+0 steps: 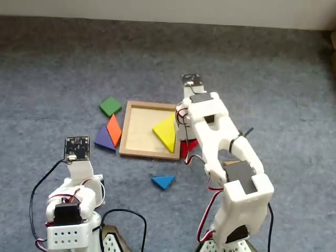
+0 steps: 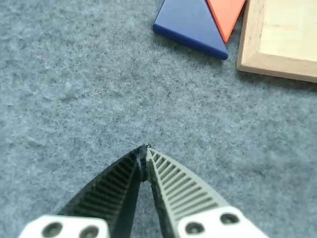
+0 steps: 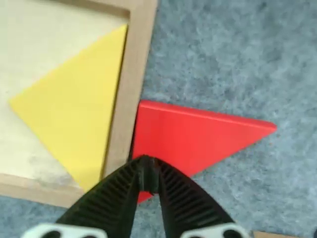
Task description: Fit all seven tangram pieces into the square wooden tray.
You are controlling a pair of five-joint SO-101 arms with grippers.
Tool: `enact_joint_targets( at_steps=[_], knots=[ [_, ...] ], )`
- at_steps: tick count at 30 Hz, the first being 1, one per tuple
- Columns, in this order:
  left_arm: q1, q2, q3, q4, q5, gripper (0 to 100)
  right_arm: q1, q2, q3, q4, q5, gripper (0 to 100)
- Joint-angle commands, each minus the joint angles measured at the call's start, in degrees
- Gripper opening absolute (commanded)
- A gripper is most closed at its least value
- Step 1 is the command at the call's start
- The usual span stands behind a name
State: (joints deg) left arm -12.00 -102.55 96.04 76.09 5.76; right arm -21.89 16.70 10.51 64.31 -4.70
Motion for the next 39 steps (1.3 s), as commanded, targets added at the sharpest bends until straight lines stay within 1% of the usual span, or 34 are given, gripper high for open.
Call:
enact_joint_targets(
  at_steps=[1,7,12,15,21,25,29,32,35,39],
  knots=[
    [-0.48,-0.75,1.19,0.26,-0.35,1,-1.80,-0.22,-1.89,-0.40,-0.88,1.4],
    [-0.48,-0.75,1.19,0.26,-0.35,1,-5.32,-1.27,-4.44,1.54,-0.88,1.4],
    [-0.48,-0.75,1.19,0.26,-0.35,1,-5.14,-0.57,-5.76,1.10,-0.88,1.4],
    [-0.48,-0.75,1.19,0.26,-0.35,1,-3.65,2.07,-5.67,1.10,-0.88,1.4],
    [-0.48,-0.75,1.19,0.26,-0.35,1,1.80,6.37,-5.49,1.63,-0.35,1.4],
    [-0.48,-0.75,1.19,0.26,-0.35,1,4.53,6.29,-5.76,4.70,4.31,1.2],
    [-0.48,-0.75,1.19,0.26,-0.35,1,7.69,6.29,-5.85,6.99,7.38,1.2],
    [-0.48,-0.75,1.19,0.26,-0.35,1,10.59,2.95,-5.49,7.78,10.20,1.2],
    [-0.48,-0.75,1.19,0.26,-0.35,1,12.09,-5.05,-4.79,7.69,10.64,1.2],
    [-0.48,-0.75,1.19,0.26,-0.35,1,12.00,-16.48,2.77,7.25,10.73,1.2]
  ],
)
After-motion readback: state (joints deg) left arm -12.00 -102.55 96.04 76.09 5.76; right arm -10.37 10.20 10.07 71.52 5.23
